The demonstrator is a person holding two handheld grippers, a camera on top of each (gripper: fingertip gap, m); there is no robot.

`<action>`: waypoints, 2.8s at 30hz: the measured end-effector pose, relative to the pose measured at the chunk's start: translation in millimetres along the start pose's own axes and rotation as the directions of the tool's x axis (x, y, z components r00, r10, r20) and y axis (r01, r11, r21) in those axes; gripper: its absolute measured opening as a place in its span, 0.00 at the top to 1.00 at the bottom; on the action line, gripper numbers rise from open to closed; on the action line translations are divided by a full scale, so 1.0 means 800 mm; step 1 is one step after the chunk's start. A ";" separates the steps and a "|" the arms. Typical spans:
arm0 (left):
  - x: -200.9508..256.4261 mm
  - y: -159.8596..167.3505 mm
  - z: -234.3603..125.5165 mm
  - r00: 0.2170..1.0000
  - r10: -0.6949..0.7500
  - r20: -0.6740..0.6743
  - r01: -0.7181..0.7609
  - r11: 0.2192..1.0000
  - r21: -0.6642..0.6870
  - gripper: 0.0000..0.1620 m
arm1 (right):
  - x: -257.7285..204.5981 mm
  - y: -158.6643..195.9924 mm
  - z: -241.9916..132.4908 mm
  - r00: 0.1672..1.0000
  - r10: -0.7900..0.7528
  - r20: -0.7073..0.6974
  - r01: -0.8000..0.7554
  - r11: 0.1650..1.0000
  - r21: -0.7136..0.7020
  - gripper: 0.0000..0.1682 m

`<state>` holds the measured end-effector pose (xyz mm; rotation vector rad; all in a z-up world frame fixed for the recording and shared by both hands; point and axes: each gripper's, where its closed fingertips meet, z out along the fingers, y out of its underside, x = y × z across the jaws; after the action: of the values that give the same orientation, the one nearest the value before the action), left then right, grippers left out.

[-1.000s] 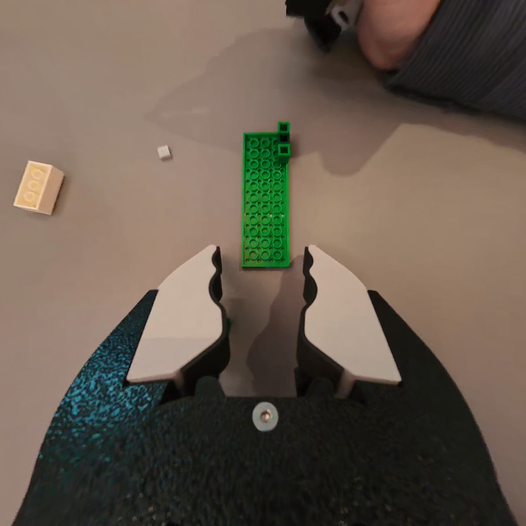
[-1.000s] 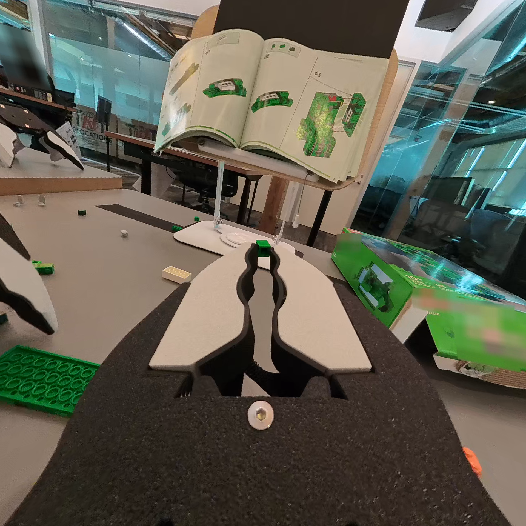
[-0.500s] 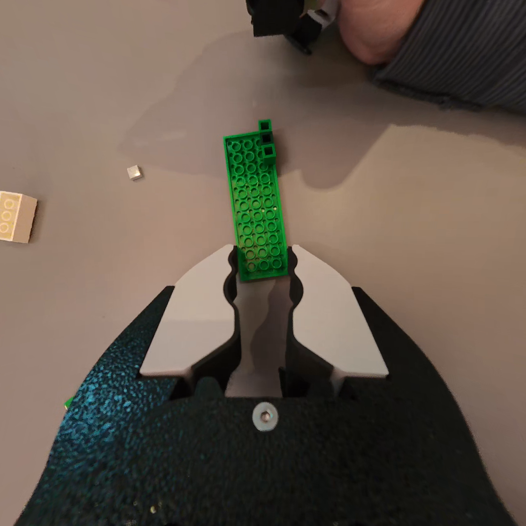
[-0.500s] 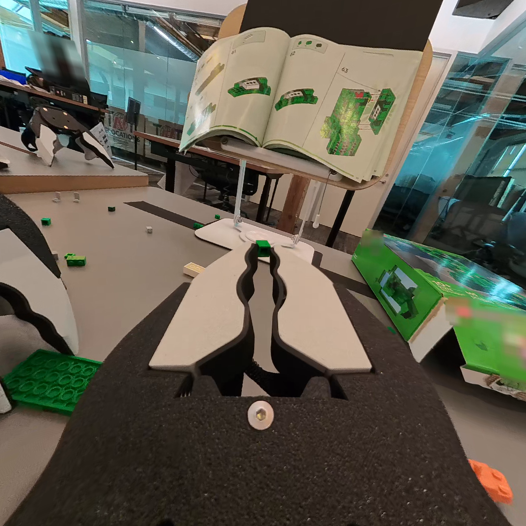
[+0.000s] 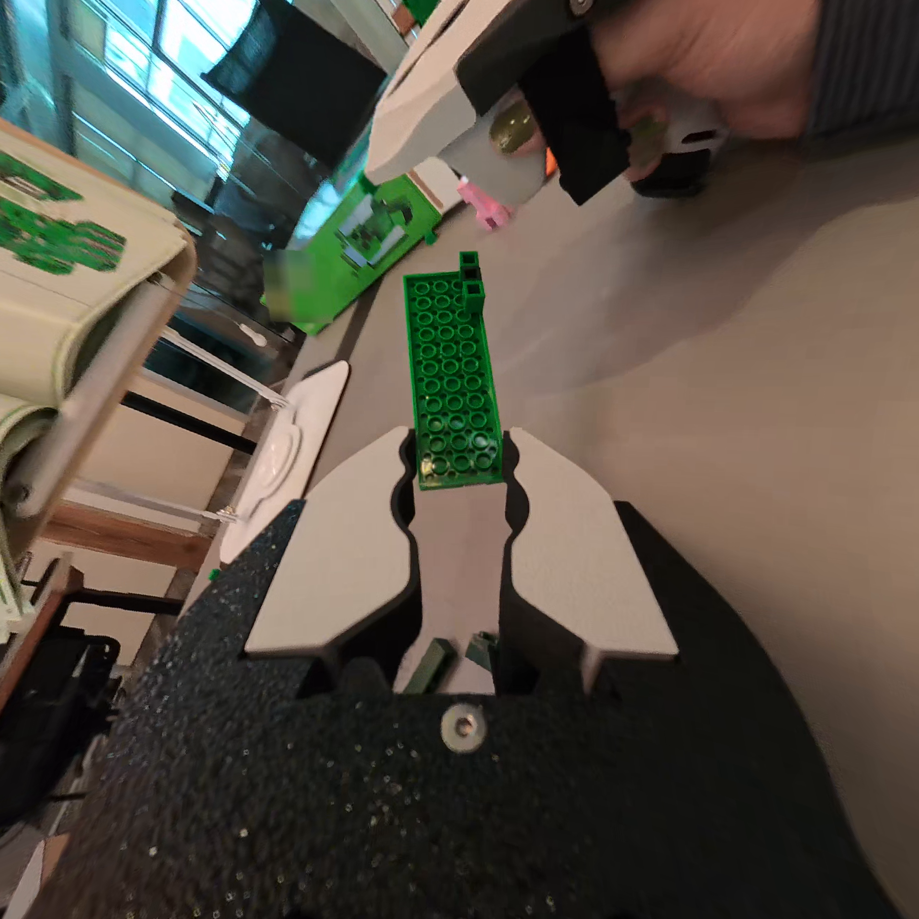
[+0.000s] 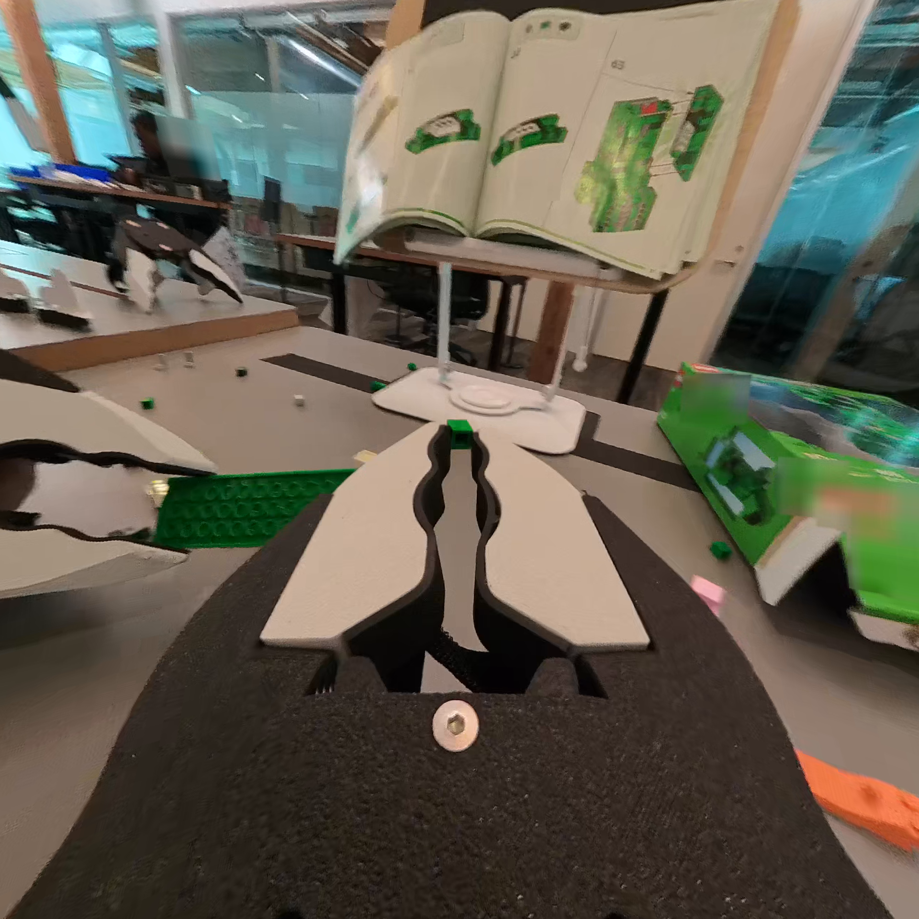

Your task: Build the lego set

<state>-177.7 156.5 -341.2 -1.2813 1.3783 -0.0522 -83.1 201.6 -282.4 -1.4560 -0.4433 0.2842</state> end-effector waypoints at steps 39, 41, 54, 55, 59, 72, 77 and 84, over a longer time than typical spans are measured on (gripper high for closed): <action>0.002 -0.015 0.011 0.990 -0.114 -0.087 0.124 0.985 0.123 0.80 | 0.222 0.097 -0.084 0.882 -0.117 -0.457 -0.144 0.855 -0.498 0.96; 0.006 -0.015 0.012 0.991 -0.094 -0.095 0.105 0.988 0.113 0.80 | 0.223 0.101 -0.073 0.888 -0.199 -0.414 -0.080 0.821 -0.565 0.96; 0.013 -0.014 0.016 0.991 -0.069 -0.117 0.080 0.992 0.098 0.80 | 0.241 0.150 -0.079 0.871 -0.306 -0.385 -0.097 0.661 -0.744 0.96; 0.013 -0.014 0.016 0.991 -0.067 -0.118 0.079 0.992 0.098 0.80 | 0.238 0.150 -0.080 0.874 -0.308 -0.376 -0.090 0.658 -0.747 0.96; 0.014 -0.013 0.017 0.990 -0.066 -0.124 0.078 0.992 0.096 0.80 | 0.210 0.148 -0.085 0.912 -0.255 -0.320 -0.077 0.661 -0.746 0.96; 0.016 -0.013 0.018 0.987 -0.075 -0.141 0.088 0.992 0.090 0.80 | 0.127 0.126 -0.070 0.988 -0.128 -0.086 0.030 0.703 -0.710 0.96; 0.016 -0.012 0.018 0.986 -0.079 -0.144 0.092 0.992 0.090 0.80 | 0.120 0.136 -0.082 0.995 -0.089 -0.049 0.023 0.661 -0.750 0.96; 0.014 -0.011 0.019 0.985 -0.092 -0.143 0.105 0.991 0.088 0.80 | 0.095 0.139 -0.084 0.998 -0.066 0.003 0.044 0.630 -0.775 0.96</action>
<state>-158.0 154.5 -347.2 -1.2843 1.4123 -0.2771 23.4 187.5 -387.6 -2.2981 -0.6320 -0.0004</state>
